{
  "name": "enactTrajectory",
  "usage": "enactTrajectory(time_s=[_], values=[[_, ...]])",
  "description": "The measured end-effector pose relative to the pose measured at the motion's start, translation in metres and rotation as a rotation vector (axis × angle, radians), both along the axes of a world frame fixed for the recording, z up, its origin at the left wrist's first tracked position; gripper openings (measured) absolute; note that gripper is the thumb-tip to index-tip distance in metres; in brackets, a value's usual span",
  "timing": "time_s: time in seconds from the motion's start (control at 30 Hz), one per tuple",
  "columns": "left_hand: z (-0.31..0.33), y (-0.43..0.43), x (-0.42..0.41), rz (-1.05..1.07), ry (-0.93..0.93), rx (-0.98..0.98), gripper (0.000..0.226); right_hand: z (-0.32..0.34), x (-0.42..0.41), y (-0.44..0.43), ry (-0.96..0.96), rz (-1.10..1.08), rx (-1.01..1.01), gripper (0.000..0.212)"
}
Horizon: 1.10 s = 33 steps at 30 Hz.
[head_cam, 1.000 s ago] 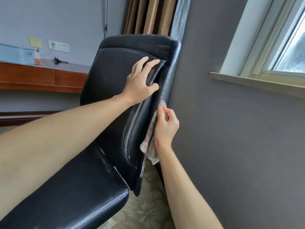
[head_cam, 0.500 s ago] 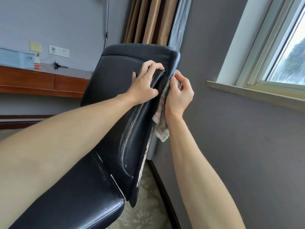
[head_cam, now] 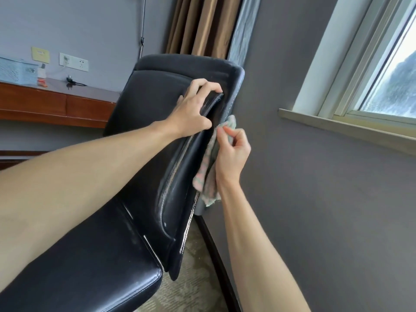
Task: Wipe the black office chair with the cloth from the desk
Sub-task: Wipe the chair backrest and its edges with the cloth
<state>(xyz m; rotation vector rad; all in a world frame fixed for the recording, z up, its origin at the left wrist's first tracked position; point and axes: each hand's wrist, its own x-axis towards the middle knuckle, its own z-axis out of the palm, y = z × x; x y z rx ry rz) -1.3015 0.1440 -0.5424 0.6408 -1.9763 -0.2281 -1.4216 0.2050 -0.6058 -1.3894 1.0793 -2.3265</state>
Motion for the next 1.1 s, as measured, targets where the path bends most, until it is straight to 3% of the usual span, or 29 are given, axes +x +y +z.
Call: enactTrajectory(time_s=[0.1,0.3,0.43,0.67,0.83,0.97,1.1], values=[[0.001,0.000,0.006,0.003,-0.049,0.033,0.074,-0.011,0.001,0.001,-0.011,0.024,0.028,0.018],[0.013,0.002,0.020,-0.048,-0.196,0.109,0.077,0.039,-0.001,-0.006,-0.020,-0.002,-0.032,0.023],[0.011,-0.003,0.020,-0.026,-0.189,0.064,0.078,0.045,-0.004,-0.010,-0.021,0.022,-0.046,0.020],[0.010,-0.003,0.016,0.015,-0.173,0.049,0.076,-0.030,-0.001,0.004,0.003,0.062,0.076,0.019],[0.009,0.002,0.016,0.028,-0.135,0.087,0.075,0.022,0.005,-0.003,-0.022,-0.012,-0.025,0.027],[0.007,0.004,0.012,0.044,-0.103,0.069,0.073,0.036,0.001,-0.006,0.012,-0.027,-0.035,0.021],[0.005,0.002,0.010,0.056,-0.095,0.055,0.073,-0.020,0.006,0.002,0.031,-0.018,0.024,0.026]])
